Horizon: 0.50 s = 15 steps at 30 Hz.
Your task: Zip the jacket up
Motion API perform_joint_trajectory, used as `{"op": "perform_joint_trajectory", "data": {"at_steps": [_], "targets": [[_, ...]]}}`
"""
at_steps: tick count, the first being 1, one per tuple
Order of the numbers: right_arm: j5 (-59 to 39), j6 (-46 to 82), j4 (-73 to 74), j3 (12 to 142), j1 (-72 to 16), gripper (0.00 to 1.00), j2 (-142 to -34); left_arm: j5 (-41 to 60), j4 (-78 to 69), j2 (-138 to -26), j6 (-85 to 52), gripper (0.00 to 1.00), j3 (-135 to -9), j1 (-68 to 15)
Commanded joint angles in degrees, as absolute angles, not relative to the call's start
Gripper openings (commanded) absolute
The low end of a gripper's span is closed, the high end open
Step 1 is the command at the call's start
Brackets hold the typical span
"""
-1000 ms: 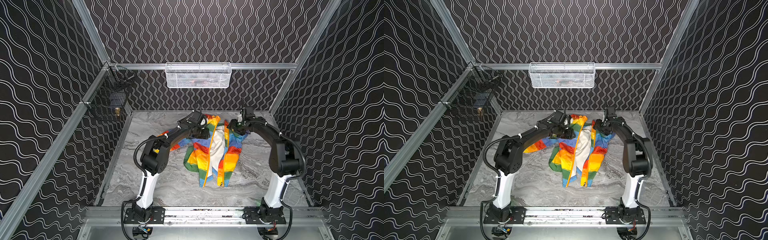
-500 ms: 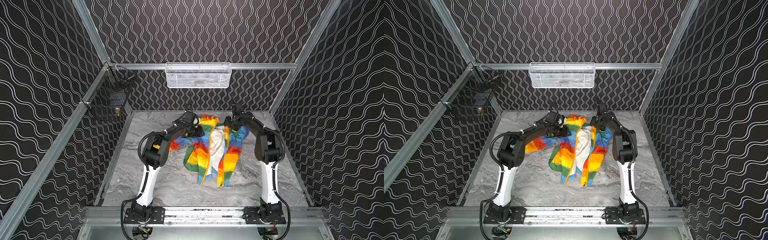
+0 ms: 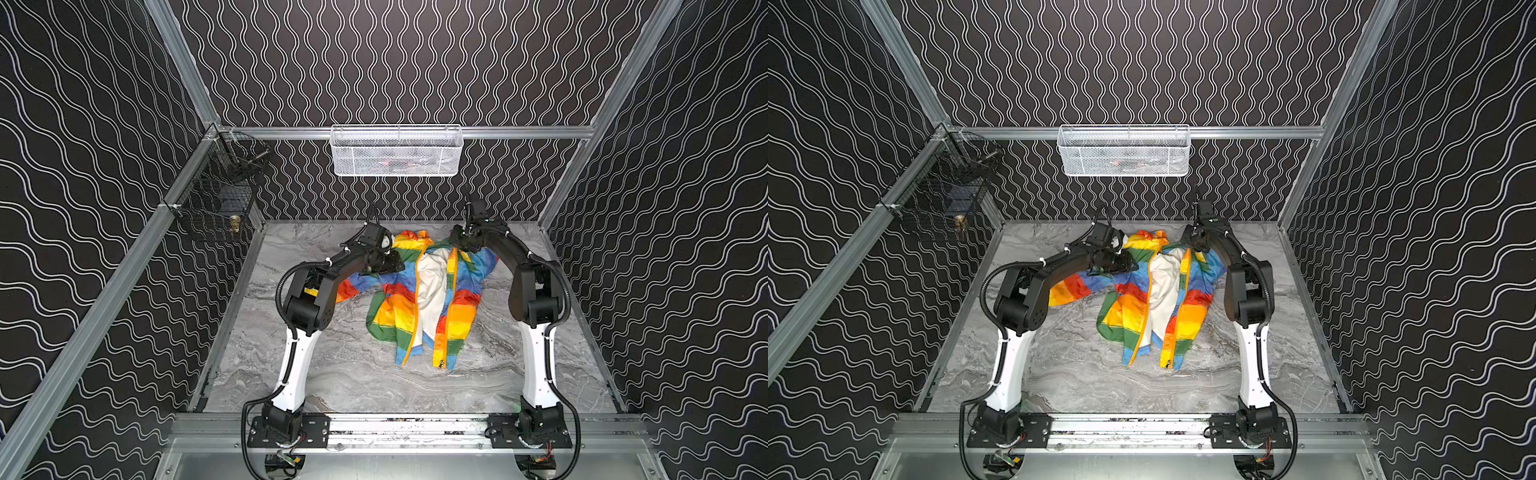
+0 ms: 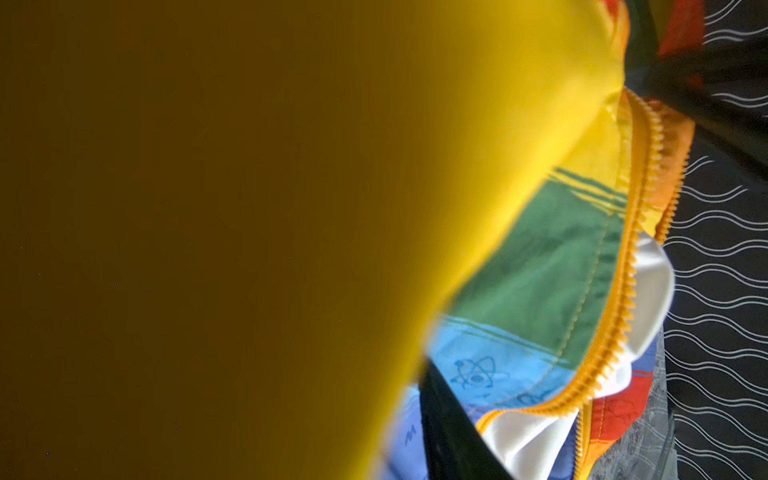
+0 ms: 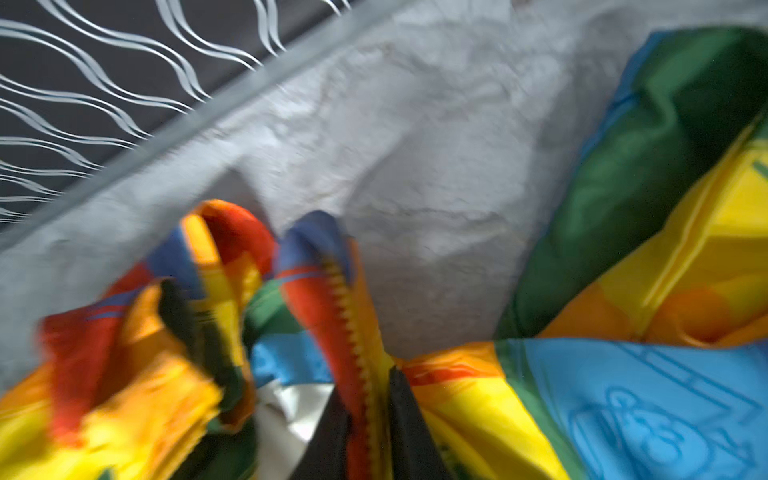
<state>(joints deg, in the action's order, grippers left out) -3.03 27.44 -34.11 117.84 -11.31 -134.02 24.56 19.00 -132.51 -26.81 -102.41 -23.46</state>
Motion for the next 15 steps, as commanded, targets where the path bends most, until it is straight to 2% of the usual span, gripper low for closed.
{"op": "perform_joint_trajectory", "data": {"at_steps": [1,15], "targets": [[-5.85,28.46,-32.17,119.34,-11.51,0.17,-132.89,23.38,19.28,-132.88,-26.24,0.39,-103.69,-23.11],[-14.94,37.4,-28.45,128.65,-10.36,0.18,-139.44,19.86,19.32,-129.29,-25.49,0.41,-104.06,-22.06]]}}
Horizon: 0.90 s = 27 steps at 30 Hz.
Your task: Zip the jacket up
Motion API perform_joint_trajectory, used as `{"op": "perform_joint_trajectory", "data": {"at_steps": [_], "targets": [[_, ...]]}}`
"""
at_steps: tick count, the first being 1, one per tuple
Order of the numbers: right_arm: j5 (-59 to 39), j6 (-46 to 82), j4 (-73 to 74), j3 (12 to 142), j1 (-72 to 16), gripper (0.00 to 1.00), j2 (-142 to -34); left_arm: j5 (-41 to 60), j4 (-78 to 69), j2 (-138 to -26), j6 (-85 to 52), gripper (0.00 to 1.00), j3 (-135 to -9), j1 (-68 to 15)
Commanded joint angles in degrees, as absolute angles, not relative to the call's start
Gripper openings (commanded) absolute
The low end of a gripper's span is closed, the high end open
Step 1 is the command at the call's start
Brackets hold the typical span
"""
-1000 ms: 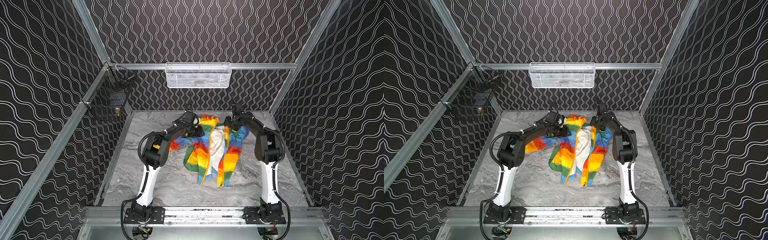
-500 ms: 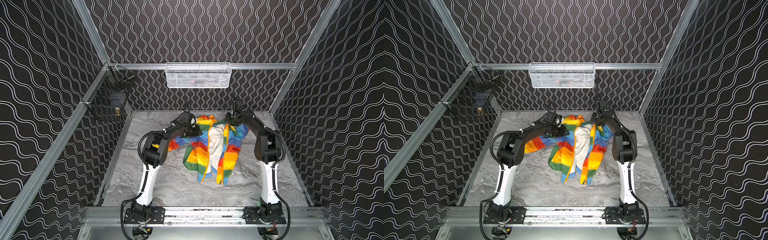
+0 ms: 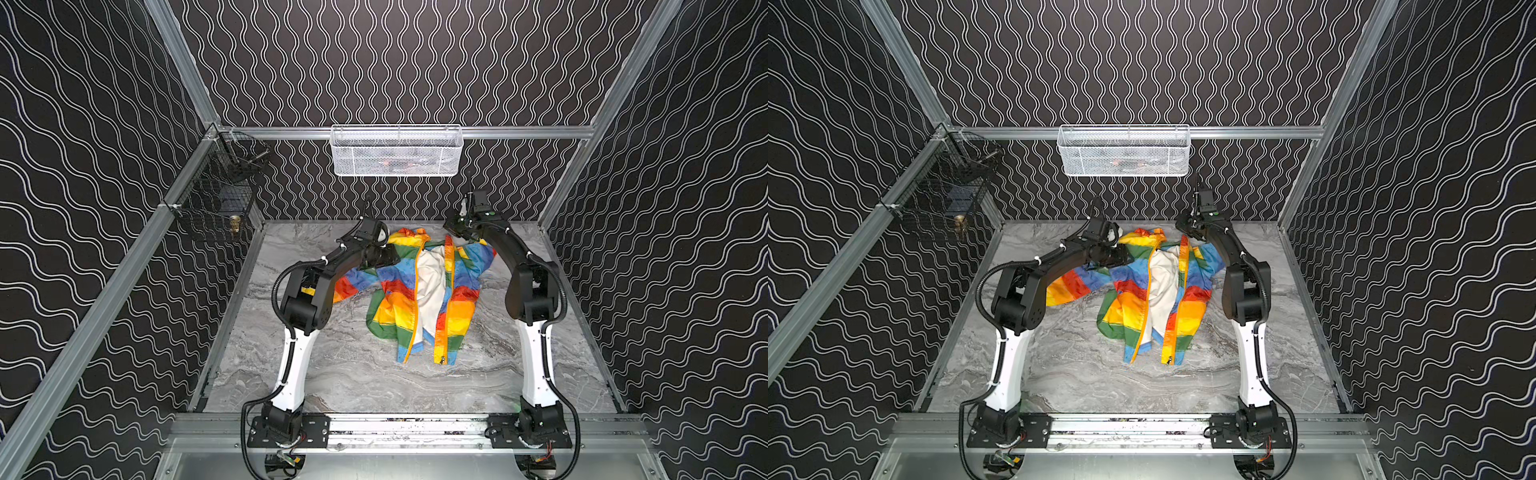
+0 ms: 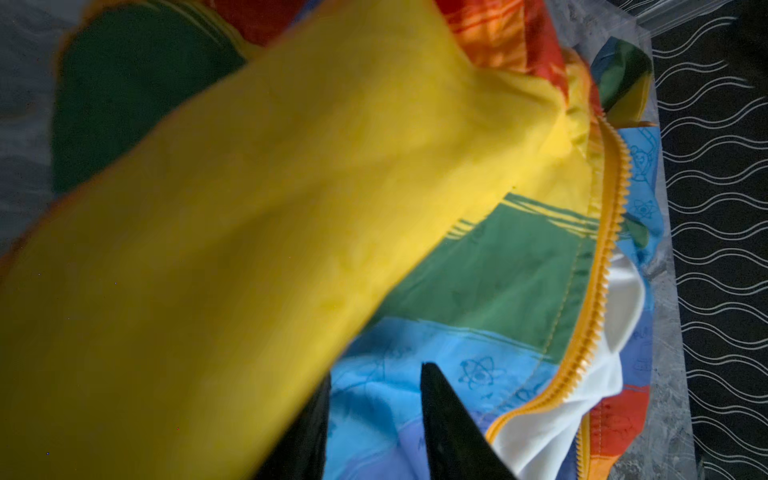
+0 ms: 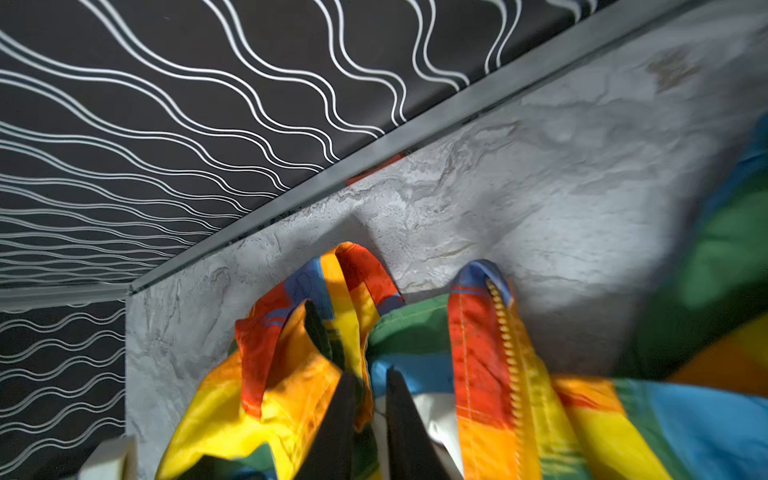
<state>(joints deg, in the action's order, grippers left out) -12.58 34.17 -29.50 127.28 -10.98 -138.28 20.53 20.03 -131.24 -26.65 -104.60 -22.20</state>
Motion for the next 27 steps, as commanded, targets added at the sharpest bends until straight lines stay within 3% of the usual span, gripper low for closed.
{"op": "perform_joint_trajectory", "data": {"at_steps": [1,6,11,20,27], "targets": [[-15.35,37.65,-28.73,129.11,-10.28,0.19,-139.85,19.94,19.25,-128.66,-25.35,0.42,-103.64,-22.06],[-13.92,35.53,-28.1,123.55,-10.11,0.41,-135.52,20.54,17.11,-122.68,-26.11,0.45,-97.92,-22.31],[-11.97,32.22,-28.55,112.93,-10.12,0.55,-126.43,22.3,17.09,-116.65,-26.84,0.48,-92.96,-24.72],[-14.01,27.66,-25.29,81.15,-10.7,0.55,-104.21,26.06,15.21,-108.4,-30.73,0.5,-81.03,-35.54],[-18.85,27.45,-20.97,70.84,-14.57,0.55,-100.85,26.54,9.95,-108.45,-35.38,0.49,-74.96,-40.35]]}}
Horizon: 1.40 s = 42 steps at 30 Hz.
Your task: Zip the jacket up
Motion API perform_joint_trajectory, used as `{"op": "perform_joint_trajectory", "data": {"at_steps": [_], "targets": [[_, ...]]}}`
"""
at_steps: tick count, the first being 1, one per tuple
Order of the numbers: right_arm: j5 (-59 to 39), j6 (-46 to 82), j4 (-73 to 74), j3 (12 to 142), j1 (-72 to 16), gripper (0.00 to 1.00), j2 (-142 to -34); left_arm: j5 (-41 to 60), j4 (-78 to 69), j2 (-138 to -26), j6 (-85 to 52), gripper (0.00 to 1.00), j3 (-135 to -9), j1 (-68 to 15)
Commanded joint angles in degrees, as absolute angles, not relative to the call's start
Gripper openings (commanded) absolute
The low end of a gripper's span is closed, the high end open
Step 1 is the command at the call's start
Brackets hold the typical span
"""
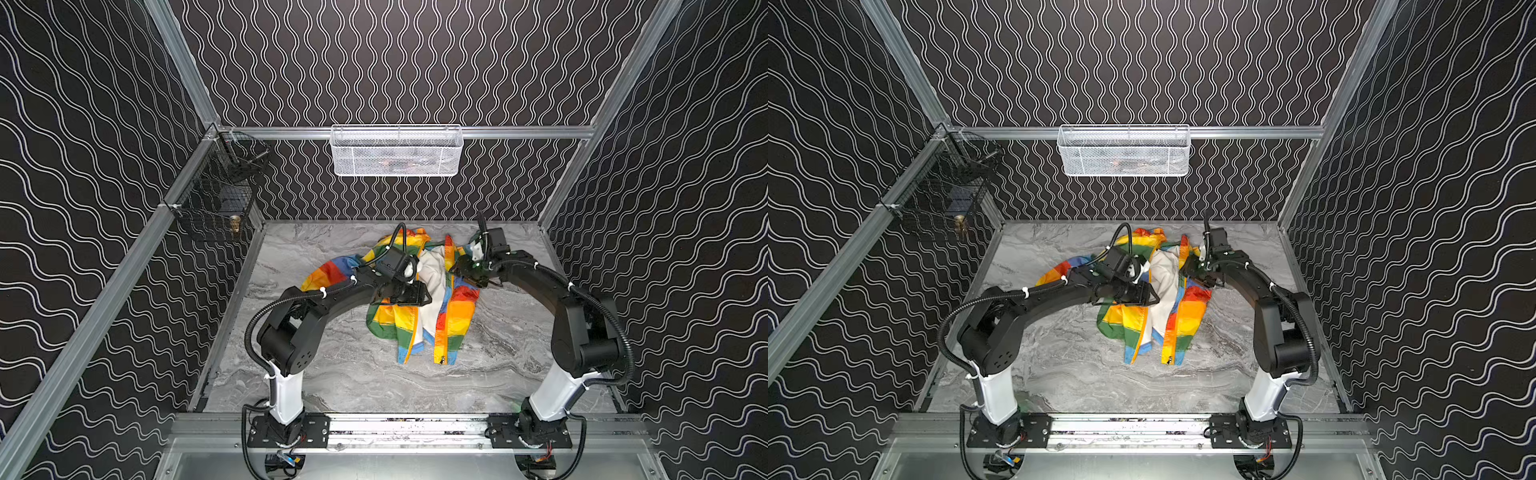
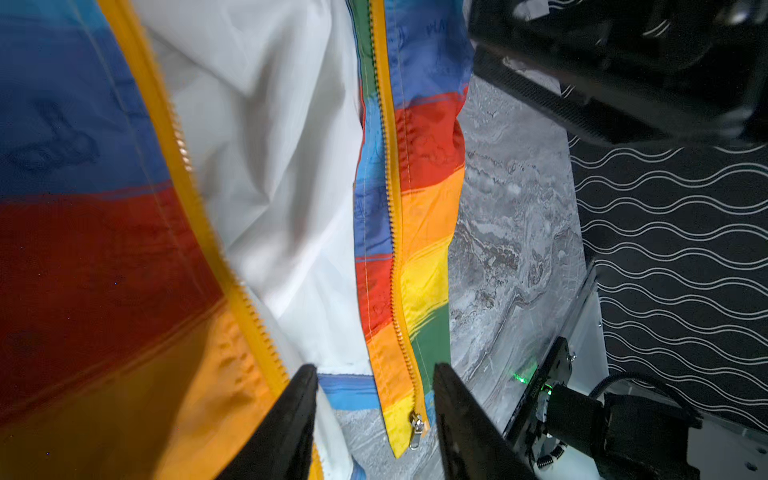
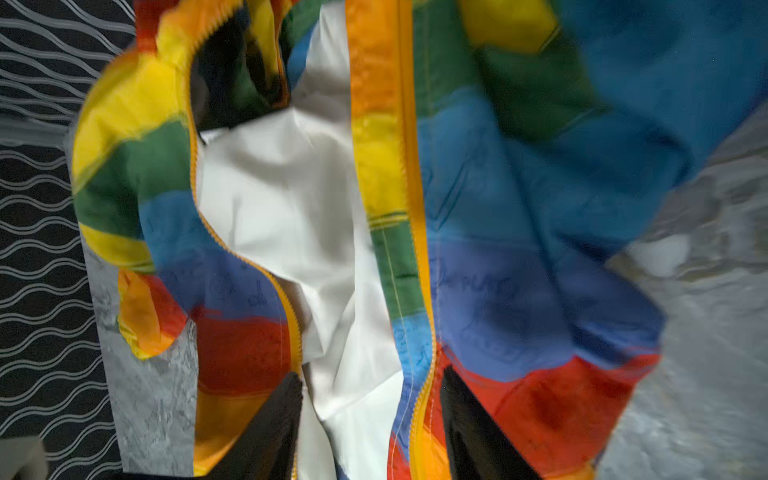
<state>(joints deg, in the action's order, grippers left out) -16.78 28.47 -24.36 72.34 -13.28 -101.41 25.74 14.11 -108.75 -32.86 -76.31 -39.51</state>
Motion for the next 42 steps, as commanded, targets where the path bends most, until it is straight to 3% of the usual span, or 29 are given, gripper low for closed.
{"op": "perform_joint_trajectory", "data": {"at_steps": [1,20,42], "targets": [[-18.78,27.8,-20.64,70.32,-14.87,0.55,-101.11,26.84,8.83,-108.54,-36.12,0.49,-74.07,-40.59],[-10.9,30.38,-18.65,61.7,-14.34,0.57,-102.24,29.73,4.61,-113.32,-38.14,0.47,-71.1,-41.22],[-16.48,32.78,-14.7,61.75,-13.01,0.61,-106.22,32.85,2.45,-119.21,-37.24,0.49,-74.74,-42.37]]}}
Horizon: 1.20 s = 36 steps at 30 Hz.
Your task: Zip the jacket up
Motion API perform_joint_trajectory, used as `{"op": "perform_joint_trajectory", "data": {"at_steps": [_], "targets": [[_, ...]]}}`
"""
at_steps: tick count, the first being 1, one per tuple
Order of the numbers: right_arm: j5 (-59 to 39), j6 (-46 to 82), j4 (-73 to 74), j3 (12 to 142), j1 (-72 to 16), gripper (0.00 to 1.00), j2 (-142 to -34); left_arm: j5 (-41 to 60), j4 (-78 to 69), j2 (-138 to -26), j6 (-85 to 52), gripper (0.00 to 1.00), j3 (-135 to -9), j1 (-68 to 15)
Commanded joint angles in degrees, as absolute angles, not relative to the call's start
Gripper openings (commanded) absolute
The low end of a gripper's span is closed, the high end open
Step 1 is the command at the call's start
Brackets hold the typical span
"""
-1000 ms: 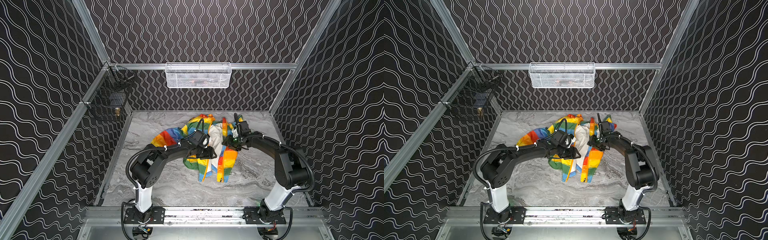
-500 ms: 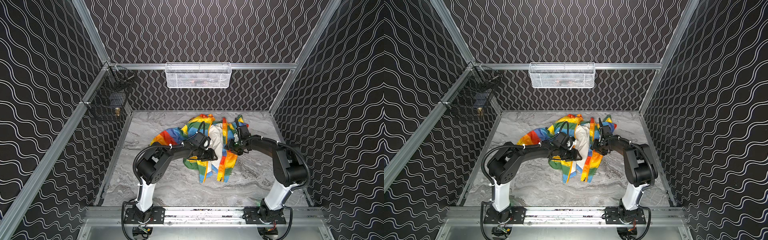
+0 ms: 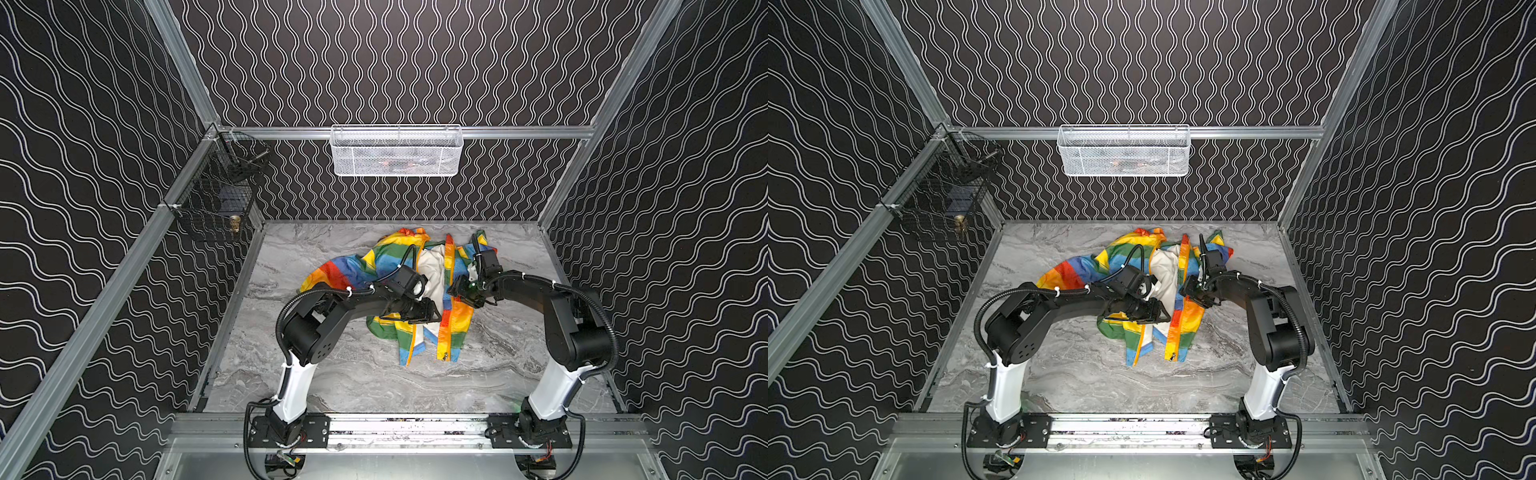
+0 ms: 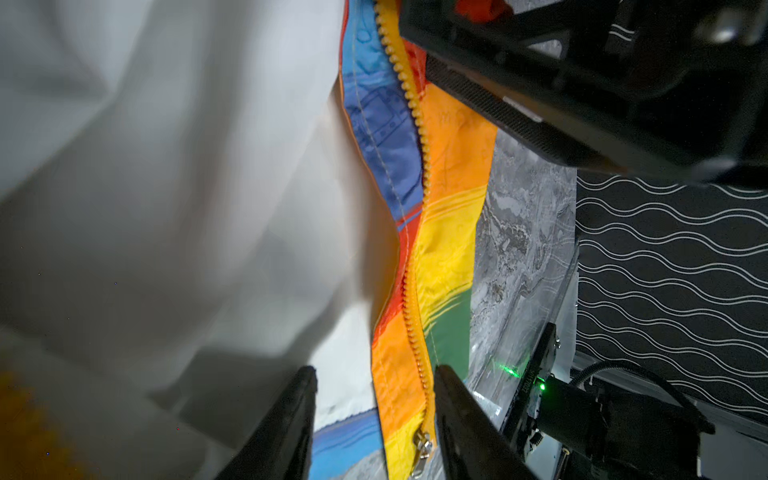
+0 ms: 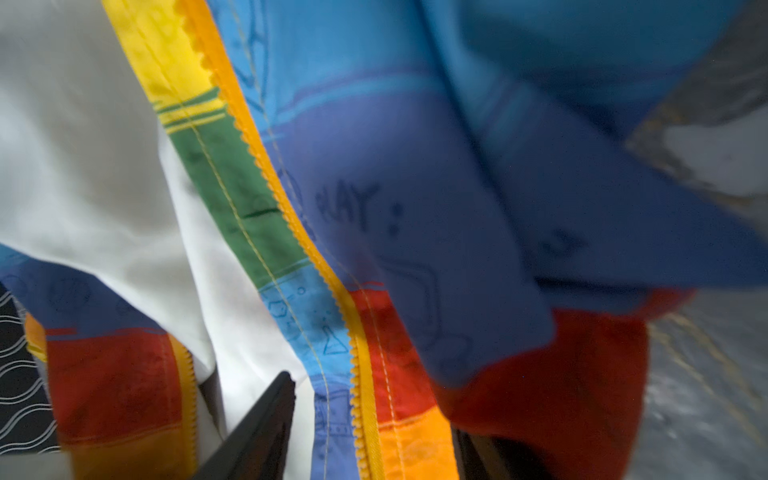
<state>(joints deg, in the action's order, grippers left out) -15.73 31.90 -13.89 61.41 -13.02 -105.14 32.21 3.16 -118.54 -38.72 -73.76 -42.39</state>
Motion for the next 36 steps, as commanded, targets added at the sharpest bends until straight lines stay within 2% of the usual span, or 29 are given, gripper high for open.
{"op": "perform_joint_trajectory", "data": {"at_steps": [1,12,23,29,36], "targets": [[-16.69,32.96,-14.52,62.11,-13.01,0.61,-106.64,32.68,2.55,-119.67,-37.0,0.49,-75.11,-42.21],[-17.89,34.01,-15.44,70.08,-13.06,0.61,-113.33,33.58,2.3,-126.06,-36.22,0.48,-79.05,-36.85],[-16.82,32.33,-20.2,80.91,-11.97,0.61,-117.65,32.75,9.01,-128.07,-30.9,0.49,-88.23,-33.84],[-15.91,30.59,-22.91,82.79,-11.85,0.61,-113.01,32.36,10.53,-121.79,-29.23,0.49,-87.2,-34.3],[-15.89,30.26,-23.68,78.92,-11.94,0.59,-103.13,29.04,13.31,-109.86,-28.56,0.48,-80.79,-36.25]]}}
